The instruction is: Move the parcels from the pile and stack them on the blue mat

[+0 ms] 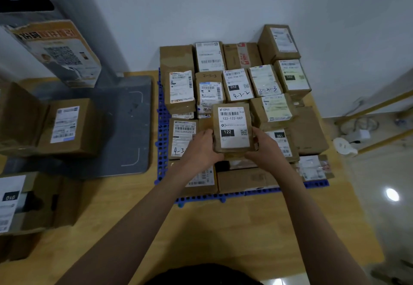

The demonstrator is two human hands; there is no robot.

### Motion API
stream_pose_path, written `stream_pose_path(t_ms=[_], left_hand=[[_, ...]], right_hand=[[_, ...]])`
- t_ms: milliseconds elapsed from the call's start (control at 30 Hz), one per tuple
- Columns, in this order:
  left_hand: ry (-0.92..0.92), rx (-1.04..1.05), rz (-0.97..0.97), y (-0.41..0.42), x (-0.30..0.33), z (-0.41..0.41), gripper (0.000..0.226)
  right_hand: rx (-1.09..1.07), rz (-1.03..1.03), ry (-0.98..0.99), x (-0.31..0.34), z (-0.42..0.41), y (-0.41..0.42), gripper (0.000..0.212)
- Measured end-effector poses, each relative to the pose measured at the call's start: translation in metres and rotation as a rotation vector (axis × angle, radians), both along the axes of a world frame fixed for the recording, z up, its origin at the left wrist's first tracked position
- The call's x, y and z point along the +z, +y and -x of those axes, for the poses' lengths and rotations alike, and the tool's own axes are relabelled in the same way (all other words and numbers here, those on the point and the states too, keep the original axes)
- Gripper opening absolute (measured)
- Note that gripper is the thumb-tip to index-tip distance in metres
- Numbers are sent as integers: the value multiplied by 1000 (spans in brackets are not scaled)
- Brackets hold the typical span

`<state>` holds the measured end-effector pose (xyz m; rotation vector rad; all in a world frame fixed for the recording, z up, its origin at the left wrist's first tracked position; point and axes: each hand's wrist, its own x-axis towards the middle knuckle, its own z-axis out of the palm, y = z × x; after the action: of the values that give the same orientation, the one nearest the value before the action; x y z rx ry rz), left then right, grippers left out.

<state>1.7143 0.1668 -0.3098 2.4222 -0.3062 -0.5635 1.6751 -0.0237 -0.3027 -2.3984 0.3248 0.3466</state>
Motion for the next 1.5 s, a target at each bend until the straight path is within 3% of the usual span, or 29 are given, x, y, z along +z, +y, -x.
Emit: stream_pose_path(t_ms=[467, 700, 833, 1000, 1200, 1500], left_hand=[[34, 11, 29, -35, -18, -21, 70], [34, -12, 64, -40, -18, -20, 65], [35, -87, -42, -32, -15, -15, 77], [44, -129, -195, -4, -6, -2, 79], [25, -117, -274, 43, 13, 29, 70], [20, 95, -335, 123, 25, 104, 69]], right_hand=[[-77, -30, 9, -30, -19, -35, 71], [-141, -48, 17, -29, -17, -34, 65], [-130, -69, 21, -25, -7, -35, 51], [-117, 41, 79, -12, 15, -40, 55], [10, 225, 54, 15, 45, -13, 35], [420, 154, 83, 29, 65, 82, 51]])
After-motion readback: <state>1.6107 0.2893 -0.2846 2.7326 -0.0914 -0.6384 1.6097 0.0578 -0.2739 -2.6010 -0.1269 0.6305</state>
